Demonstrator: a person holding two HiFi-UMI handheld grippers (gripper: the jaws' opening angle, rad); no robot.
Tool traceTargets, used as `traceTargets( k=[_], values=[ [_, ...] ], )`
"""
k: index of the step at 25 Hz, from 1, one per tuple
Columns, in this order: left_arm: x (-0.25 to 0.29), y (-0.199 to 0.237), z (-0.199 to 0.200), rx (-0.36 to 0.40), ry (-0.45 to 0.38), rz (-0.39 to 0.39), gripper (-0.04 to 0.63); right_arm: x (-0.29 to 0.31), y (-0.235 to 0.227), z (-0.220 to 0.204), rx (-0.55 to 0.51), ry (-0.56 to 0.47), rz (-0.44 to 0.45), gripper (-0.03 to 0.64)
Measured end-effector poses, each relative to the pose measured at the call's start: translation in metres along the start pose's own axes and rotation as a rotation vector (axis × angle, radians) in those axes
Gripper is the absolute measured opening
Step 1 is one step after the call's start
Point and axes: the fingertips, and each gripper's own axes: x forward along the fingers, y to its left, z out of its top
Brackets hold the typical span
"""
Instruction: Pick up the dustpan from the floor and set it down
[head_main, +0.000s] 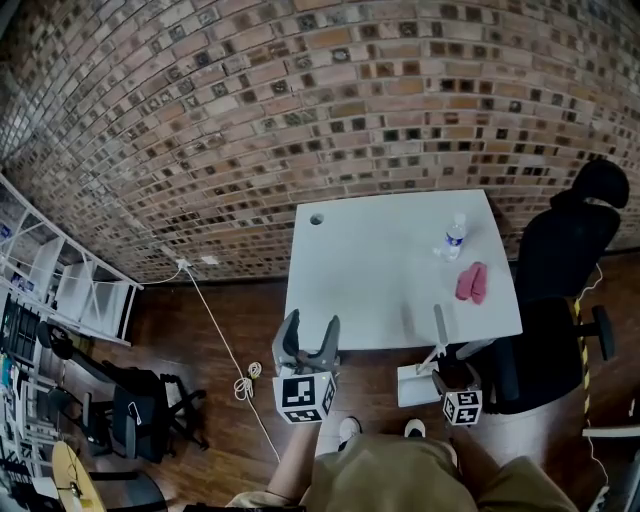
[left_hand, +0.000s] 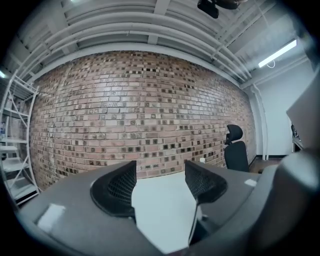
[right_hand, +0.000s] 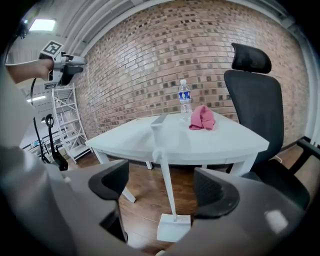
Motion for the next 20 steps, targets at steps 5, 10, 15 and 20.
traceTargets(
  k=[5, 10, 15, 20],
  values=[
    [-0.006, 0.004, -0.001, 0.022, 0.006, 0.023, 0.284, 0.024, 0.009, 0.02, -0.027, -0.007, 0.035, 0.364],
    [-0.013, 0.008, 0.001, 0.042, 0.005, 0.051, 0.283, 0.041, 0.016, 0.038, -0.072, -0.027, 0.053, 0.343],
    [-0.019, 0.015, 0.0, 0.044, 0.011, 0.071, 0.282, 0.057, 0.012, 0.048, -0.045, -0.036, 0.034, 0.327],
    [-0.029, 0.02, -0.003, 0.044, 0.019, 0.086, 0.283, 0.069, 0.014, 0.055, -0.033, -0.032, 0.046, 0.28]
  ],
)
